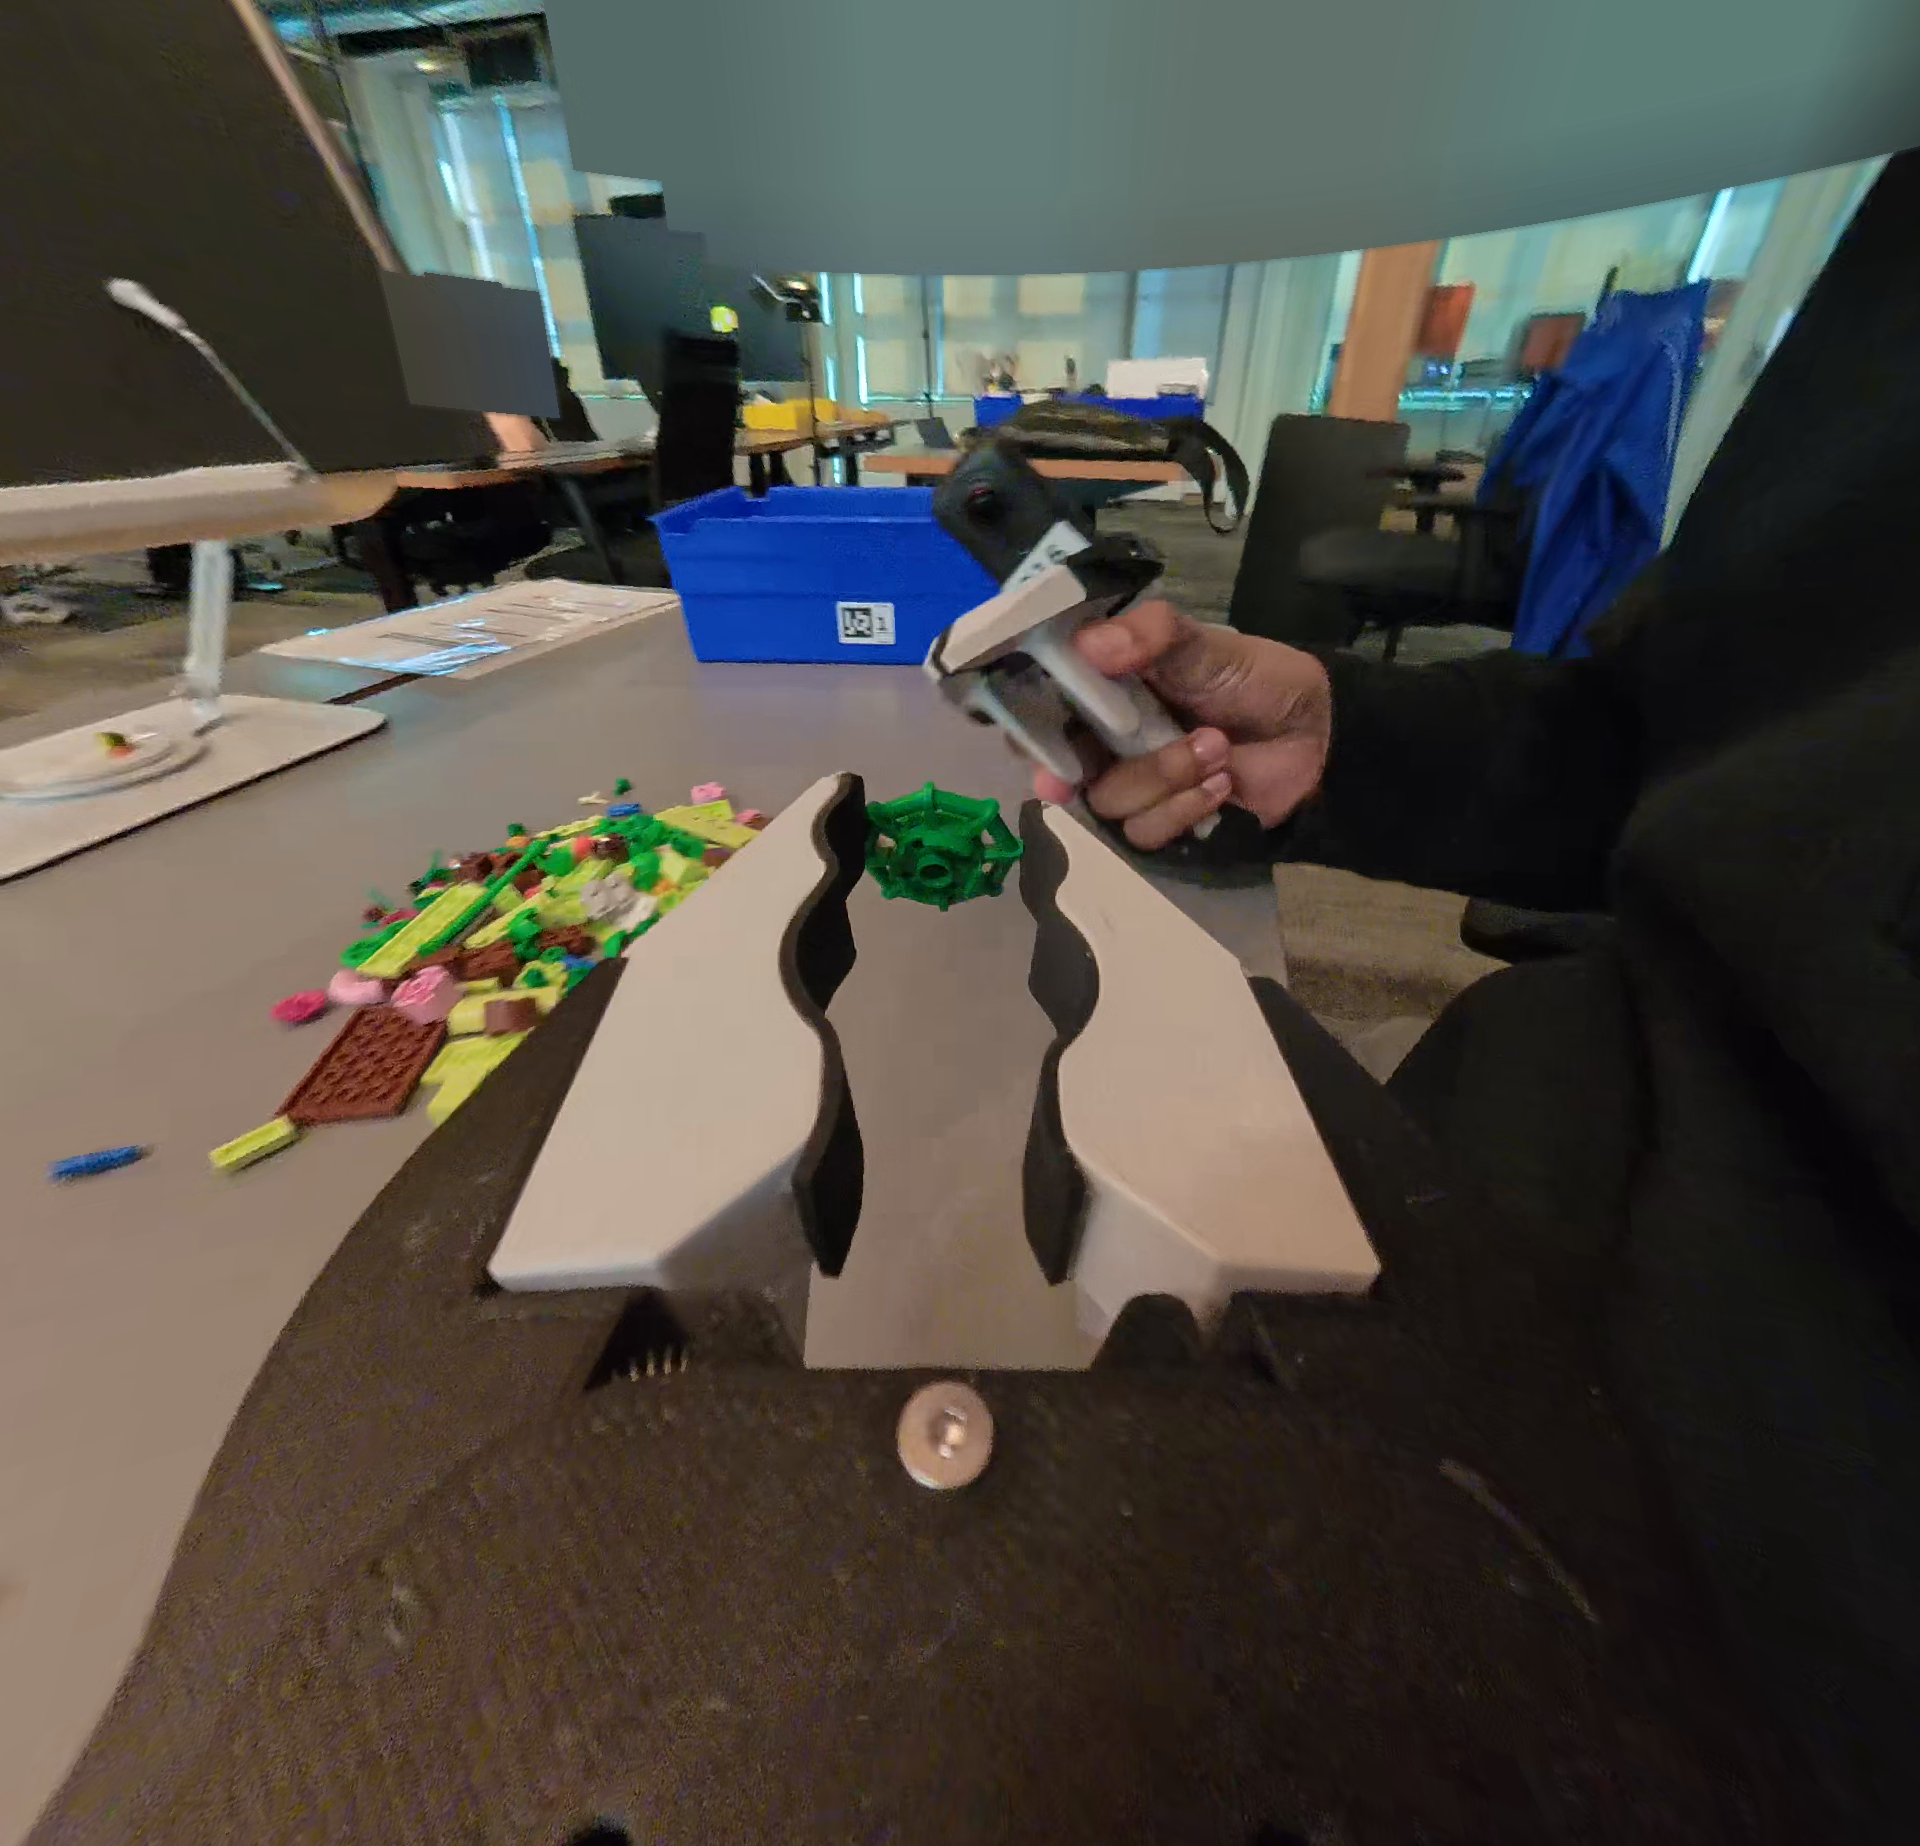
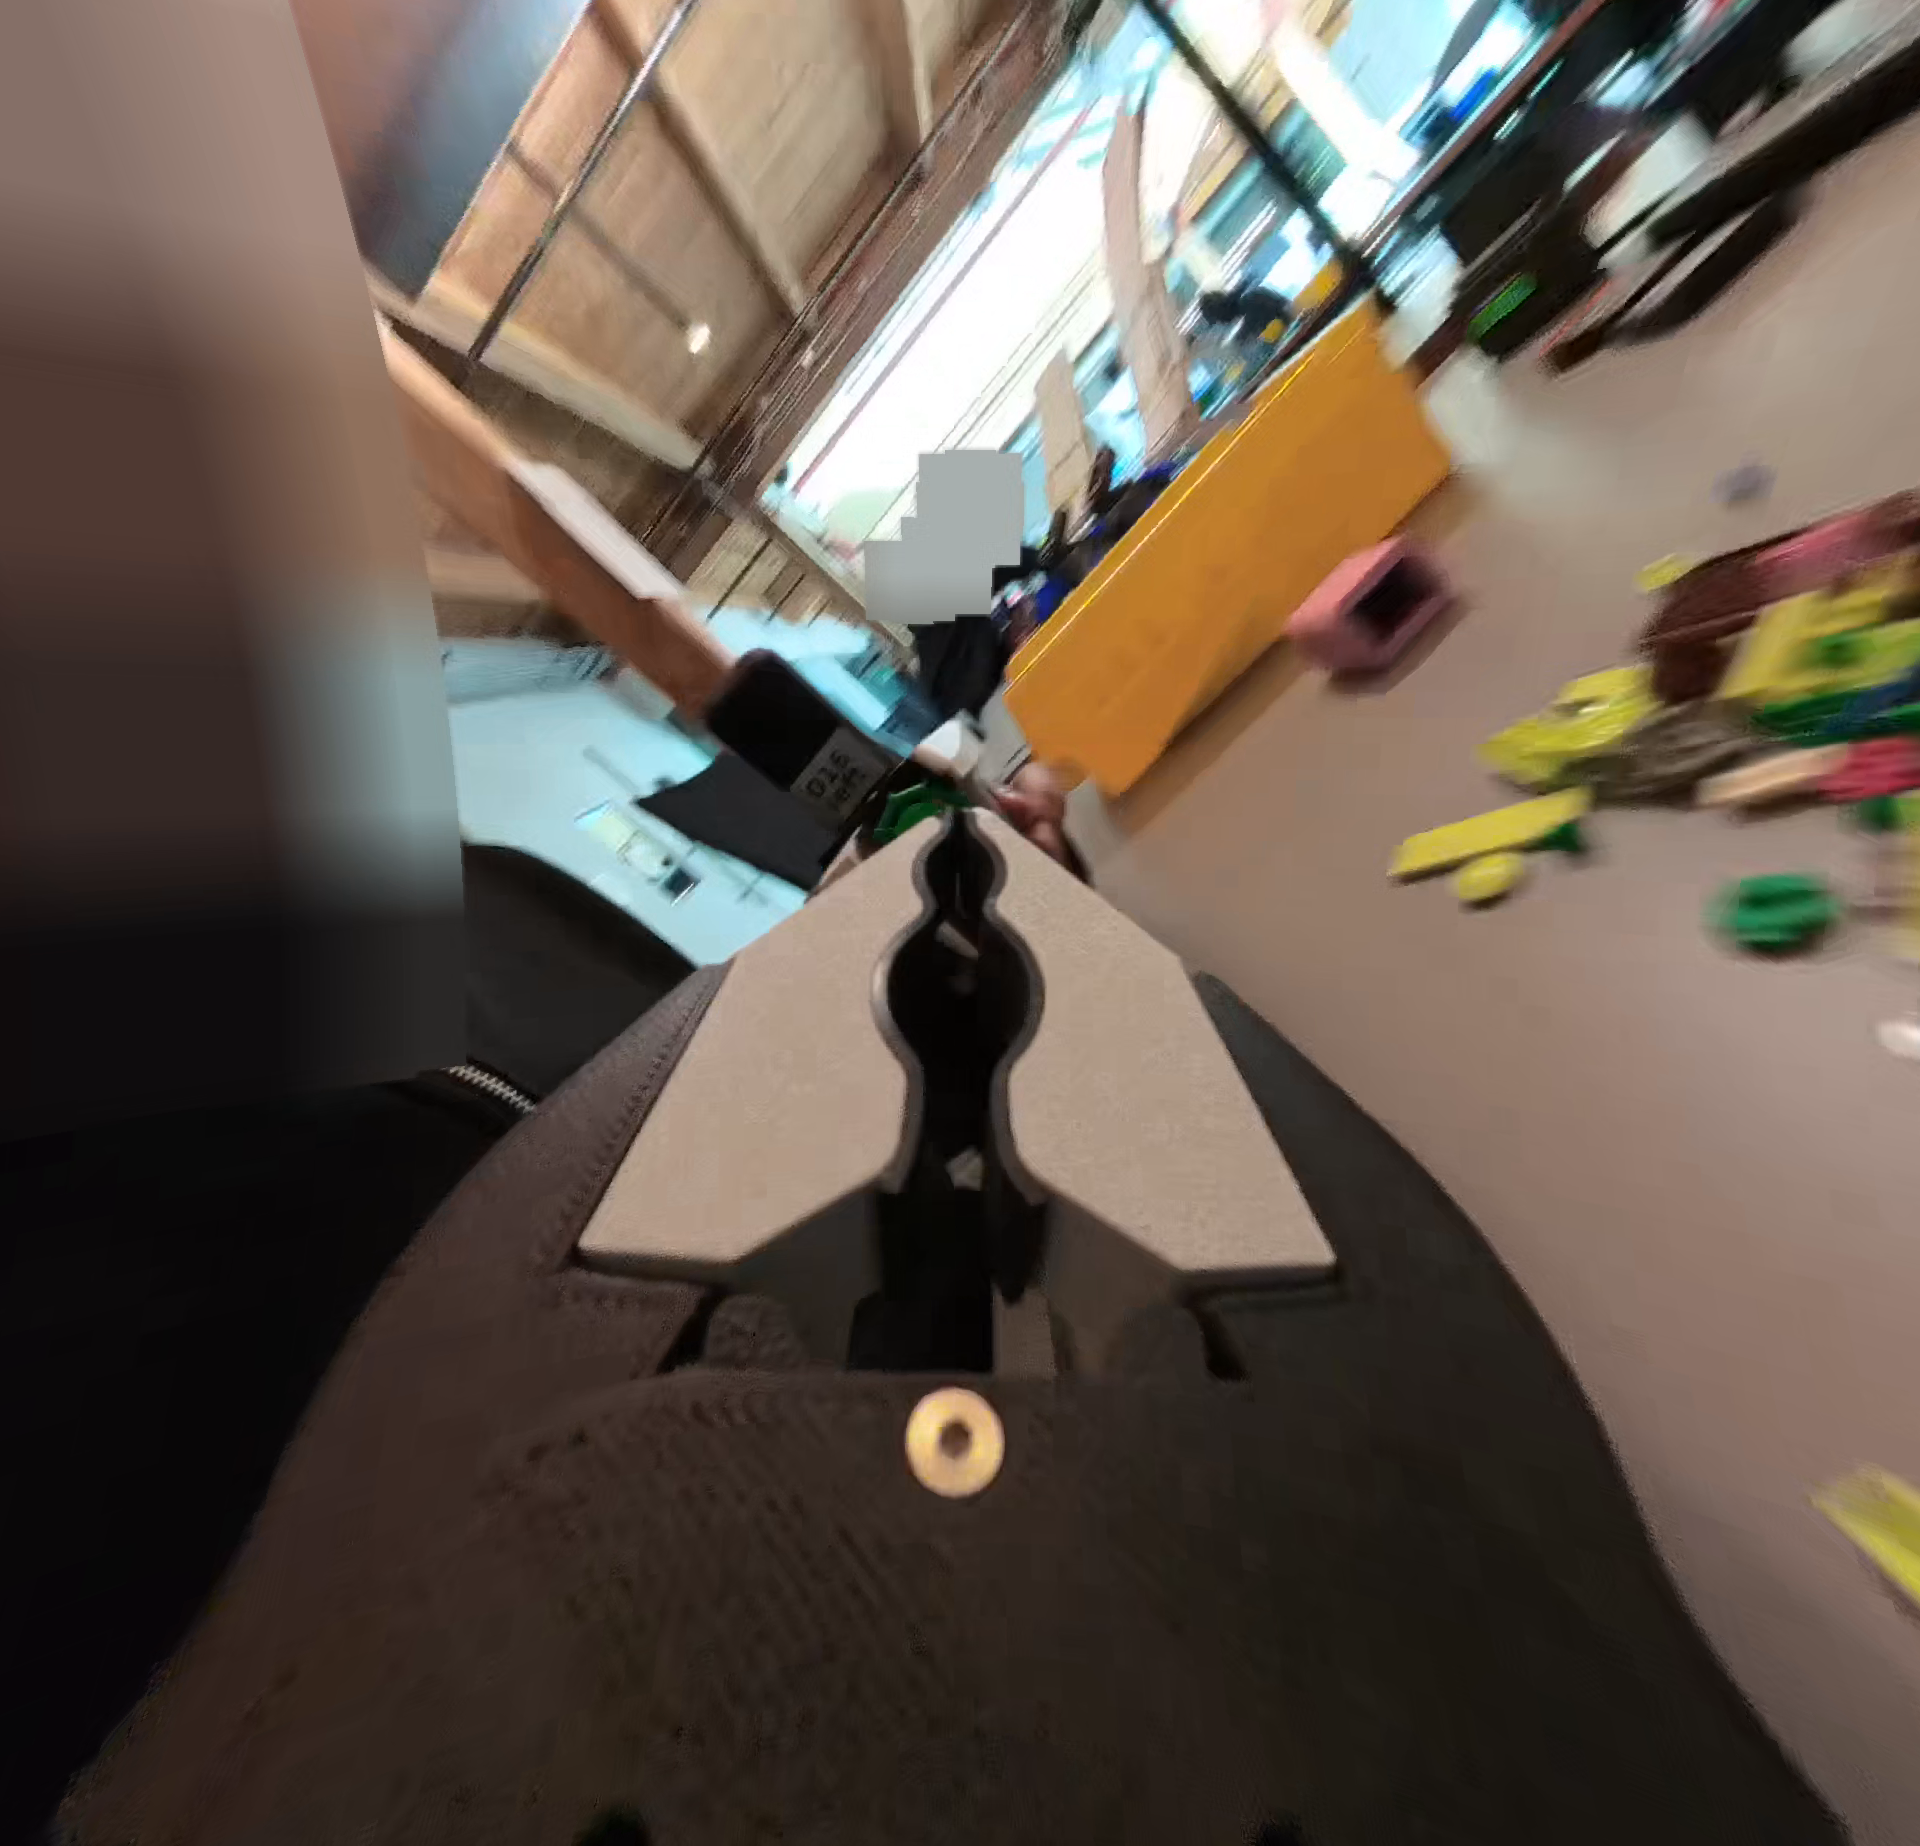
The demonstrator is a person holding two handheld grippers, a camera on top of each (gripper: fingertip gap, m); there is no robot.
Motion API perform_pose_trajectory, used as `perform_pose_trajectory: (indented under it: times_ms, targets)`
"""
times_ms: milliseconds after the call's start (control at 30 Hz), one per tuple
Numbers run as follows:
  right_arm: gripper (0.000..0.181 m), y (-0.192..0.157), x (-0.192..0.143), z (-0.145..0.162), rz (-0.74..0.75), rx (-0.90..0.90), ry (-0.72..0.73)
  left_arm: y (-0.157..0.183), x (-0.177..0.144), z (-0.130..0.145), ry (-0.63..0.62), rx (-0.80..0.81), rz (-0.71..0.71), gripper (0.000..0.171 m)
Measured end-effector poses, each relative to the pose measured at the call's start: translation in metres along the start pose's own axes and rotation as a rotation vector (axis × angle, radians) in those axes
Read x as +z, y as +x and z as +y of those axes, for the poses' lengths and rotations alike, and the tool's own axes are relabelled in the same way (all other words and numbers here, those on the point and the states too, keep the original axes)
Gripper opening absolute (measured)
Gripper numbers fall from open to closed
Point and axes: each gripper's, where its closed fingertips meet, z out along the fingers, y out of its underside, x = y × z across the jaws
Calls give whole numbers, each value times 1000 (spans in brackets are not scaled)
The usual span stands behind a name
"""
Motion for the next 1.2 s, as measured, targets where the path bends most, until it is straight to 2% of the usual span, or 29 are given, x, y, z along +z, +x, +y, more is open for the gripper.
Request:
perform_pose_trajectory:
  times_ms: [67, 133, 267, 400, 500, 800, 967, 1200]
  targets:
    - [0, 9, -17, -6, 115, -94, -5, -5, -5, 0, -4, -4, -5, 29]
    - [0, 6, -8, 3, 144, -139, -48, -2, -2, 0, 8, -10, 13, 29]
    - [30, -8, 34, 34, -1, -7, -128, 11, 9, 3, -6, 36, 36, 28]
    - [20, -12, 54, 48, -82, 56, -148, 15, 13, 6, -30, 72, 31, 28]
    - [12, -17, 54, 44, -93, 29, -132, 17, 14, 7, -42, 101, 22, 29]
    - [15, -18, 52, 52, -54, 8, -225, 22, 17, 10, -57, 170, 16, 28]
    - [14, -20, 51, 55, -96, 73, -249, 27, 17, 10, -54, 165, 47, 29]
    - [12, -24, 54, 55, -124, 63, -255, 28, 15, 6, -27, 146, 65, 29]
